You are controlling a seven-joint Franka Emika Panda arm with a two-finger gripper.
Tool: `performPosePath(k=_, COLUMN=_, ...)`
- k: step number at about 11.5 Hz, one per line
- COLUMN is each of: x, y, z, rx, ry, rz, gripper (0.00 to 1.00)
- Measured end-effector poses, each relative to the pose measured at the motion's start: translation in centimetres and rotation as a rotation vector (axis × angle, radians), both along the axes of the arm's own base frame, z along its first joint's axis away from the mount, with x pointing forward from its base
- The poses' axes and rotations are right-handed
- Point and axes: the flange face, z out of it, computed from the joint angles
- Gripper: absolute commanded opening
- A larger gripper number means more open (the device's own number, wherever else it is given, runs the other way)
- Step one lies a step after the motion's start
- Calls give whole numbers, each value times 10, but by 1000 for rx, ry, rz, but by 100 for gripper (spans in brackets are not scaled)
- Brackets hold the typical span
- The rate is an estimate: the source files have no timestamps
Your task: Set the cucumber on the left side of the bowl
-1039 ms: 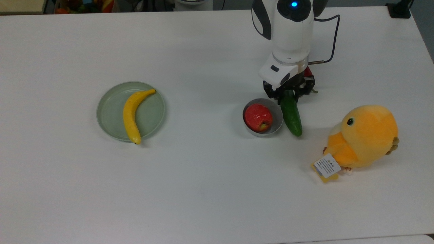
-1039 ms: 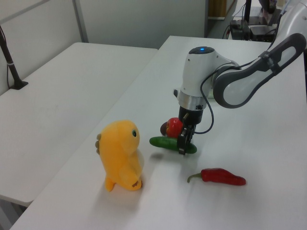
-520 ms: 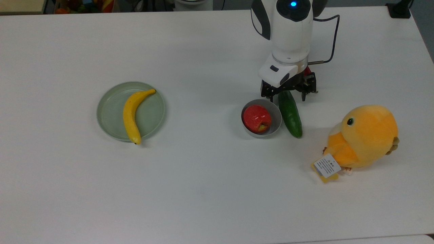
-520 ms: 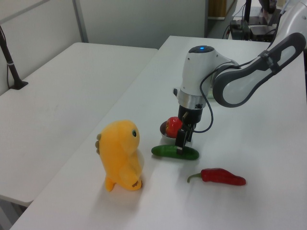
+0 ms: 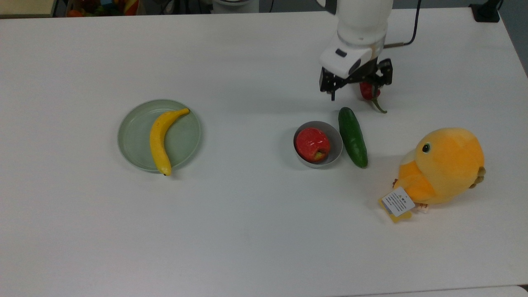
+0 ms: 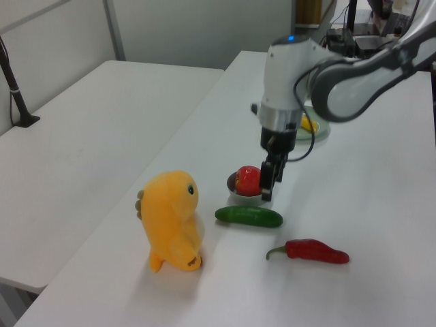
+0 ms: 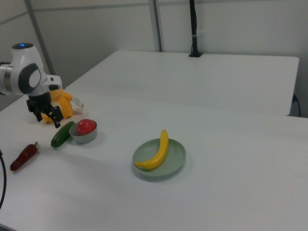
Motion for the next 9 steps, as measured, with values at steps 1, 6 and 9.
performPosePath(k=1, x=-6, y=-5, z=20, rx=-8, ry=9, rz=2, gripper=100)
performPosePath(k=6, x=-4, y=-108, z=100, rx=-112, ry=6, rz=-84, gripper=100)
performPosePath(k=9, x=11, y=-196, z=122, rx=-161, ry=-32, rz=-124, gripper=100)
